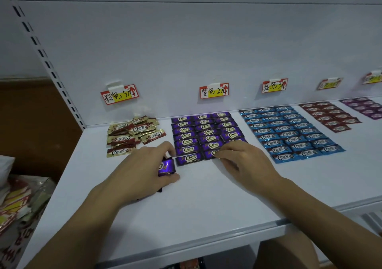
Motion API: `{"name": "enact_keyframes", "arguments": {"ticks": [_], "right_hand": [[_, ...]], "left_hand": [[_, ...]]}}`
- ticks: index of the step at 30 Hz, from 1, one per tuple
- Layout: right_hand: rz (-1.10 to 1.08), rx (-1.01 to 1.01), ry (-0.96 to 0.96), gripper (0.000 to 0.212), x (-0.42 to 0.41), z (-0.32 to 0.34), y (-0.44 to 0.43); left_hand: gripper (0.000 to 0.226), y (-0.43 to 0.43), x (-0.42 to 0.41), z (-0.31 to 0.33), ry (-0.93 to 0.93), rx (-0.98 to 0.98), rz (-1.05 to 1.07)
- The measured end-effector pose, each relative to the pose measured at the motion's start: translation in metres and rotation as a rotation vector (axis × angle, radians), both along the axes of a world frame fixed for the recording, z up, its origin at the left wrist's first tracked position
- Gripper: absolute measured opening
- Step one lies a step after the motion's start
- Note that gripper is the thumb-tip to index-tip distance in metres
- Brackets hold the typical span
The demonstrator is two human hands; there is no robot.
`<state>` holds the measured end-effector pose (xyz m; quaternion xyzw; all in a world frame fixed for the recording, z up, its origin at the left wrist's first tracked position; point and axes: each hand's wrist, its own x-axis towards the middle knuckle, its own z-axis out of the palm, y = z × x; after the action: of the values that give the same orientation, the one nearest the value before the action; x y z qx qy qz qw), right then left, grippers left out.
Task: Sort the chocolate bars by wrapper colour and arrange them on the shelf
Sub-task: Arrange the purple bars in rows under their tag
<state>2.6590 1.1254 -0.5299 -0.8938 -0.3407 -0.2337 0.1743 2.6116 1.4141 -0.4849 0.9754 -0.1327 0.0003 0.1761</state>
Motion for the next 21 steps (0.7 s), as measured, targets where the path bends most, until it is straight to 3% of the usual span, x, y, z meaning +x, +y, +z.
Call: {"name": "enact_keyframes", "arguments": {"ticks": [2,8,21], "right_hand": [[0.003,-0.003,-0.002,0.018,0.000,0.000,0.000],[0.000,0.004,0.000,0.020,-0.001,0.000,0.002],[-0.003,0.015,0.014,0.021,0.000,-0.002,-0.001]], "left_hand": [[0.046,-0.014,0.002,-0.001,-0.065,0.048,-0.024],[0.021,-0.037,0.024,0.011,-0.272,0.126,-0.076],[0.024,-0.041,0.034,-0.004,-0.165,0.218,-0.129]]}}
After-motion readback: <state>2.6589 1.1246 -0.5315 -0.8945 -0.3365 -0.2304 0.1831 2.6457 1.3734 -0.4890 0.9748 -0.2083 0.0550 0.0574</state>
